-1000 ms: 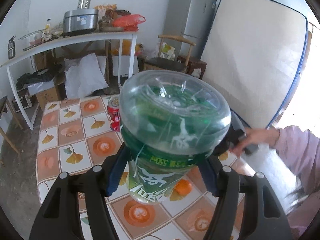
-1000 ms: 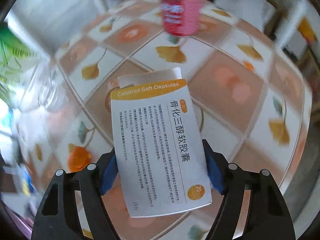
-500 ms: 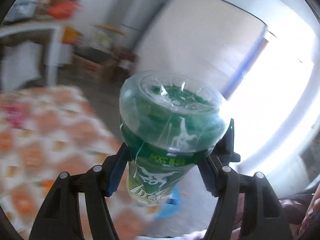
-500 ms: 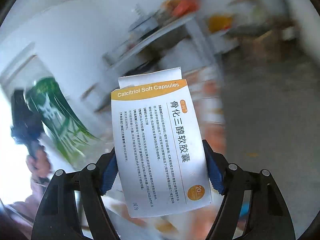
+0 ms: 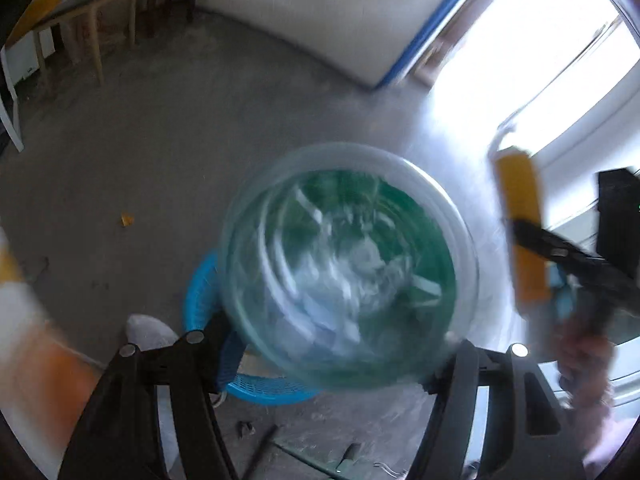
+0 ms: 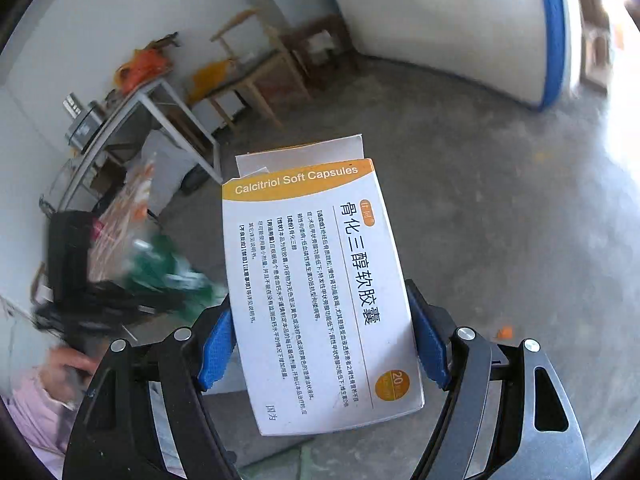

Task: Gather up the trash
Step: 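Carry the bottle over the blue basket and open the left gripper to drop it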

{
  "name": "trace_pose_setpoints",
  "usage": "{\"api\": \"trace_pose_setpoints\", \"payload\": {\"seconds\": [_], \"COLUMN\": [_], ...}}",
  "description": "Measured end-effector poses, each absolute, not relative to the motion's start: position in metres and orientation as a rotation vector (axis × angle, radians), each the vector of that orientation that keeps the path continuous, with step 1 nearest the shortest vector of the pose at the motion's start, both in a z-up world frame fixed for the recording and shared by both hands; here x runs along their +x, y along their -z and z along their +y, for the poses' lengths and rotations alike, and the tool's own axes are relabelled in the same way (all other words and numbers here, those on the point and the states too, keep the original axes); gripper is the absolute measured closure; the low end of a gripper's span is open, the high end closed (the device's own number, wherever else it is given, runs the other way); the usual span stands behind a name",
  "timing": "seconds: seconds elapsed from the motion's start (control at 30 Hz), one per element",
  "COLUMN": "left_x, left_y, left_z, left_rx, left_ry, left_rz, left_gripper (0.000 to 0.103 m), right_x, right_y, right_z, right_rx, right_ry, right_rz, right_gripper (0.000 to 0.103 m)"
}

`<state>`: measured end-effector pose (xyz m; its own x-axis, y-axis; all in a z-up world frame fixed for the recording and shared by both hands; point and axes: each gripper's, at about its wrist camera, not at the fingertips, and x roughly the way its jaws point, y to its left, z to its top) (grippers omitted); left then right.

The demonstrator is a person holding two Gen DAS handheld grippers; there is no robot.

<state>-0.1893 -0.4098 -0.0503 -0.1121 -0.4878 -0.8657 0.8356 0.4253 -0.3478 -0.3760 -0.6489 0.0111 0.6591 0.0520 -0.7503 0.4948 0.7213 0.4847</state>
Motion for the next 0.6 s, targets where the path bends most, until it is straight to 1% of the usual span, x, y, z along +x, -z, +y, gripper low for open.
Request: {"api": "trace_pose_setpoints", "payload": {"seconds": [0.03,0.1,0.2,0.33,0.4,0.6], "left_x": [-0.194,-0.204,-0.209,-0.209,-0.210,-0.214], "left_y": [0.065,0.098,0.131,0.152,0.154,0.153], "left_z": [-0.418,-0.432,-0.436,-0.426,-0.427,-0.415], "left_rx": [0.397,0.461,0.535,0.592,0.635,0.705], "left_ry": [1.154,1.127,1.079,1.055,1.053,1.073], "left_rz": [1.255,1.296,1.339,1.404,1.406,1.381], "left_gripper": [0.042,0.044,0.044,0.044,0.044,0.033], "right_x": [-0.375,-0.369,-0.377,-0.365,-0.370,-0.357], "right_y": [-0.003,0.009,0.003,0.003,0.006,0.028], "right_z": [-0.645,-0.637,-0.643,-0.648,-0.647,-0.635], "right_rx": [0.771,0.795,0.785,0.771,0.763,0.767], "right_ry": [0.262,0.242,0.226,0.197,0.184,0.135], "right_rz": [0.832,0.853,0.876,0.870,0.870,0.913], "right_gripper": [0.031,0.031,0.031,0.031,0.031,0.031]}}
